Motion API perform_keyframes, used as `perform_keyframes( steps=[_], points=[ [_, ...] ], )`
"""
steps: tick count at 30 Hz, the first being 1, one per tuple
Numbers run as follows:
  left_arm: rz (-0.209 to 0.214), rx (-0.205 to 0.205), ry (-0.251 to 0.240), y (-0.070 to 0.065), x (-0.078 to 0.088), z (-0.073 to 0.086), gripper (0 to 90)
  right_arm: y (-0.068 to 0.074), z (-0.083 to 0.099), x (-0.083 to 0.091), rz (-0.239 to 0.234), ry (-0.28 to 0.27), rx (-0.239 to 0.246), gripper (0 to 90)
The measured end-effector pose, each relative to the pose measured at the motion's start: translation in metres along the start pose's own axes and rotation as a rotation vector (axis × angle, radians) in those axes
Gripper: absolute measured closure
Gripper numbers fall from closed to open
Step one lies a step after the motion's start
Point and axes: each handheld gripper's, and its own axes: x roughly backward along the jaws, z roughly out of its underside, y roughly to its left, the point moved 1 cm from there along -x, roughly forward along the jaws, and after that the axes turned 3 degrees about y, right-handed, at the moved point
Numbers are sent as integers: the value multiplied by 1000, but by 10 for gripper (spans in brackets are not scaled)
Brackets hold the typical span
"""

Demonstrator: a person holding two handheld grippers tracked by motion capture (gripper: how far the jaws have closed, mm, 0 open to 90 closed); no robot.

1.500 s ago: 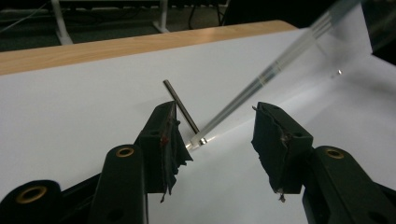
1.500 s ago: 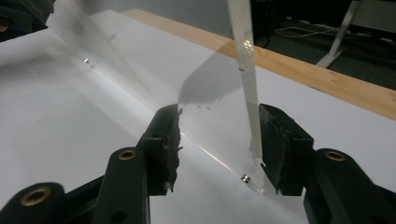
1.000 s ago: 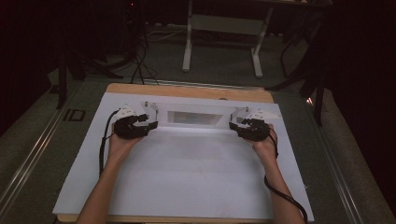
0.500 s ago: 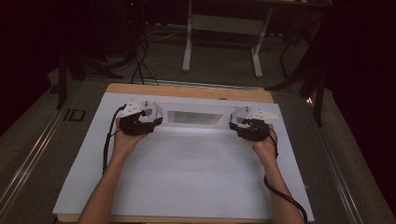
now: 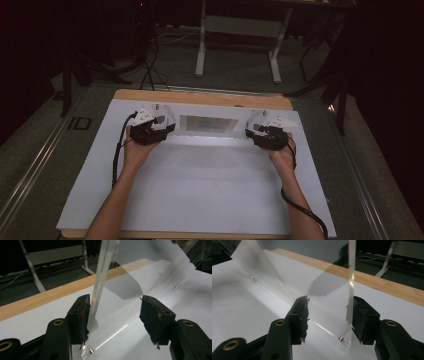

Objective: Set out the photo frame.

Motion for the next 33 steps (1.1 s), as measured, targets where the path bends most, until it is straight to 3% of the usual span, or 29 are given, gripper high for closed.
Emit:
perform_keyframes(
  steps=[20, 33],
  points=[
    [-46, 18, -28, 3, -7, -3, 427, 4, -4, -6, 96, -21, 6, 513],
    [-76, 17, -22, 6, -14, -6, 425, 4, -9, -10, 132, -11, 20, 521]
  ],
)
